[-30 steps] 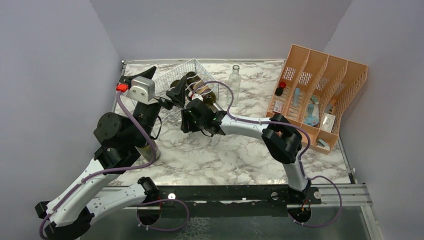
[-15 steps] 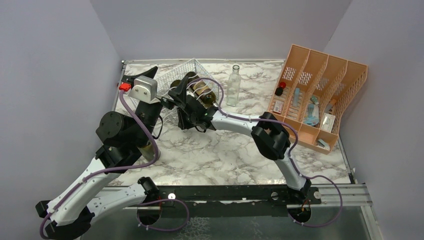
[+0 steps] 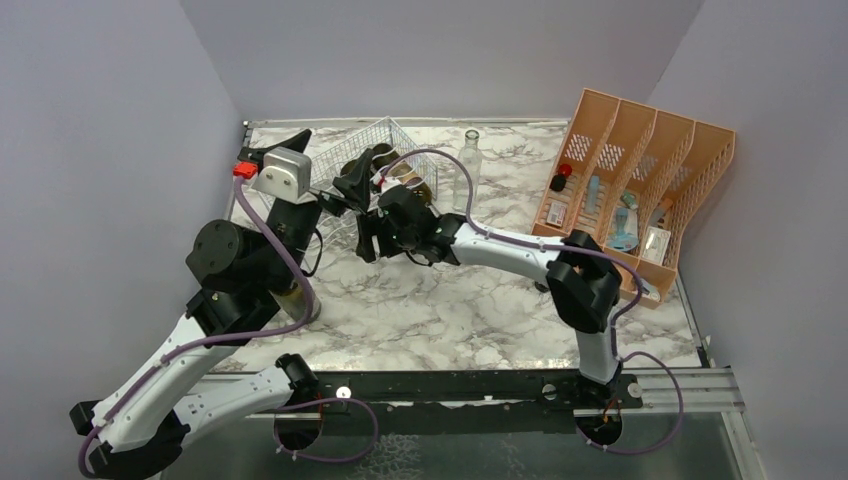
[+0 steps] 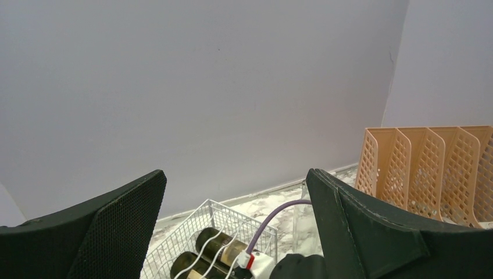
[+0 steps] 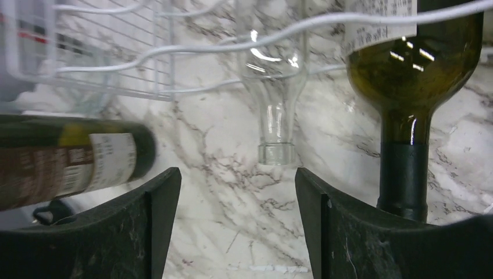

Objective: Put the wine bottle on the wine rack

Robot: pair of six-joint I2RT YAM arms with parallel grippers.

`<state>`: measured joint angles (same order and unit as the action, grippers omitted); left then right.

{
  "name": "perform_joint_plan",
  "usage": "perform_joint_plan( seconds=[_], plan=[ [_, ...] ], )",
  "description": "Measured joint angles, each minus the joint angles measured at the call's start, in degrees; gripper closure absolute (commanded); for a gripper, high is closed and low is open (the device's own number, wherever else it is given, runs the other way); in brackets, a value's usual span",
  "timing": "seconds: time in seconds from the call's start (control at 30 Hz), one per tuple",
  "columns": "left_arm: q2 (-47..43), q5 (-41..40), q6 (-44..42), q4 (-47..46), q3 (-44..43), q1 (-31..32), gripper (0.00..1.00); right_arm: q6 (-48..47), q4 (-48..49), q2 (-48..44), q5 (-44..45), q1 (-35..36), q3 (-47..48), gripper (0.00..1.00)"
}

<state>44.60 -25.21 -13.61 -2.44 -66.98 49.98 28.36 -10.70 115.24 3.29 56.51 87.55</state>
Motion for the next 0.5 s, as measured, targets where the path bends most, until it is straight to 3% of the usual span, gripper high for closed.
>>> perform_joint_plan(
  seconds=[0.23,0.5],
  plan=[
    [-0.4,-1.5,-0.2,2.3,-4.5,0.0,0.01,-5.3,10.6,-9.4,-11.2,1.4,-4.8,0.26],
    [-2.6,-3.1,-1.0,2.5,-7.6,0.0,0.01,-11.5,22.9,-10.6,-23.0,6.2,-4.8,0.26]
  ],
)
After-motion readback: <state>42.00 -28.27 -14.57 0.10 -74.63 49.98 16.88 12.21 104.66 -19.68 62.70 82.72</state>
